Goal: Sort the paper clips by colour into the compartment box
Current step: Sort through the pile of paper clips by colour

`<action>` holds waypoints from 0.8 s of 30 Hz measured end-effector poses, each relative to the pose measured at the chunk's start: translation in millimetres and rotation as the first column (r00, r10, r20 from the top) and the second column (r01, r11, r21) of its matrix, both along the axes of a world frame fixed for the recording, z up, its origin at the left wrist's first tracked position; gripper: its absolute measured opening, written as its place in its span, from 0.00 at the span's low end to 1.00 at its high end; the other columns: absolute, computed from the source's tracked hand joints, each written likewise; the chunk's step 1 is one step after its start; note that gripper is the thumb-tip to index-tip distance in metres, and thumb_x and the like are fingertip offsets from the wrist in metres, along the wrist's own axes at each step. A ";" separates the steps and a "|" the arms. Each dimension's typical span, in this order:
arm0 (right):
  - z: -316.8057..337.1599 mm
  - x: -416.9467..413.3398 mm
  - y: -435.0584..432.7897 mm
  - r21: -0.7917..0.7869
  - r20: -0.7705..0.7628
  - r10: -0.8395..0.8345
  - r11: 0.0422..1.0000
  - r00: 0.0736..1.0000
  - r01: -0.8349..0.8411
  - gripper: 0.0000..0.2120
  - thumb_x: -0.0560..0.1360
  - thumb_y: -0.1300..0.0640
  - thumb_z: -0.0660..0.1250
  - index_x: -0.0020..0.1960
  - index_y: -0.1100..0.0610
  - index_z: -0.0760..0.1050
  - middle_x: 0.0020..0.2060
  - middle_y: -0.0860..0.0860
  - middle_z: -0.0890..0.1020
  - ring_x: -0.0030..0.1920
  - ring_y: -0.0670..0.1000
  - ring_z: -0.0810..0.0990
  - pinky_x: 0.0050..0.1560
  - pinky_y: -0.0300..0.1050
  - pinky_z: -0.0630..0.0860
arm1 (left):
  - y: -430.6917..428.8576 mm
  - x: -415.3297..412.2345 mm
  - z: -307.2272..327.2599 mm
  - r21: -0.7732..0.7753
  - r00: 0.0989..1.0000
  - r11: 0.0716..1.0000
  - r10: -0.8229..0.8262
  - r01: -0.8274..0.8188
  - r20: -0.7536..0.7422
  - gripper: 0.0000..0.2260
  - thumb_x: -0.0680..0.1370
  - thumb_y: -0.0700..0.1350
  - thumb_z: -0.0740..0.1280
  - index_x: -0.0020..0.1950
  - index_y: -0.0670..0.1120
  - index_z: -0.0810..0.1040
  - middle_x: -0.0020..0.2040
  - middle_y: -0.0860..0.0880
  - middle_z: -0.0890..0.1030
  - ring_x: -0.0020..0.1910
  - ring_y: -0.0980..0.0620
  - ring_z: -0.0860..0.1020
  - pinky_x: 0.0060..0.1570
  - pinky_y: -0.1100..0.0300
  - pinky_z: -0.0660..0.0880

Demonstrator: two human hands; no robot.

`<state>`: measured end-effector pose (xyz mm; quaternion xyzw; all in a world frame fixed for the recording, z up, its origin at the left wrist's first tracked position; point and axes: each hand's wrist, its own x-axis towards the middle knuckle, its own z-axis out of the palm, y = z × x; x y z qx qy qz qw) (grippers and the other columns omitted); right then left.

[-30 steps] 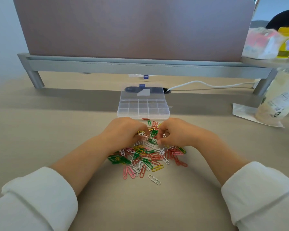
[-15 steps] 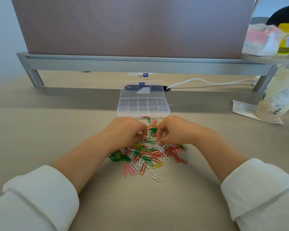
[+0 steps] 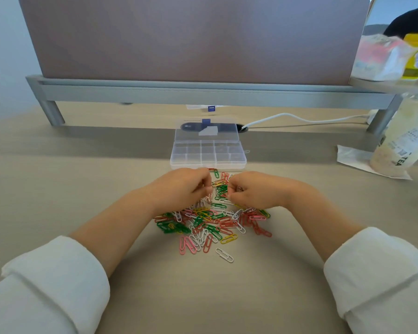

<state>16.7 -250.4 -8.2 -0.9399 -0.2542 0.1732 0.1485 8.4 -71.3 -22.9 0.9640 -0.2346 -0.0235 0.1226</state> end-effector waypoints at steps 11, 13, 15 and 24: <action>-6.3 4.0 4.3 0.185 -0.035 -0.060 0.980 0.998 0.066 0.13 0.78 0.64 0.51 0.54 0.52 0.71 0.31 0.45 0.70 0.31 0.43 0.67 0.31 0.36 0.64 | 7.1 0.9 5.3 -0.214 0.972 0.966 0.096 -0.142 -0.213 0.06 0.81 0.45 0.53 0.45 0.48 0.64 0.38 0.56 0.79 0.30 0.56 0.68 0.31 0.64 0.65; -9.0 4.5 5.7 0.246 -0.051 -0.095 0.963 0.994 0.105 0.10 0.79 0.62 0.52 0.47 0.53 0.70 0.32 0.46 0.71 0.31 0.45 0.68 0.32 0.38 0.65 | 9.1 1.5 5.0 -0.188 0.976 0.970 0.122 -0.157 -0.182 0.06 0.81 0.45 0.54 0.47 0.47 0.66 0.43 0.57 0.79 0.31 0.59 0.70 0.31 0.64 0.65; -10.7 5.2 7.8 0.280 -0.008 -0.106 0.954 0.994 0.104 0.13 0.81 0.57 0.53 0.38 0.52 0.68 0.32 0.46 0.70 0.32 0.44 0.67 0.35 0.39 0.64 | 10.5 2.2 4.6 -0.182 0.982 0.970 0.137 -0.160 -0.131 0.05 0.81 0.45 0.55 0.47 0.47 0.66 0.42 0.57 0.79 0.33 0.60 0.71 0.31 0.64 0.64; -16.9 12.5 16.9 0.295 0.132 -0.076 0.955 0.988 0.034 0.04 0.73 0.52 0.69 0.43 0.51 0.75 0.27 0.45 0.67 0.29 0.44 0.64 0.34 0.40 0.64 | 12.0 6.3 5.5 -0.184 0.979 0.962 0.189 -0.201 -0.080 0.13 0.81 0.40 0.52 0.57 0.50 0.74 0.36 0.55 0.71 0.33 0.61 0.68 0.32 0.66 0.63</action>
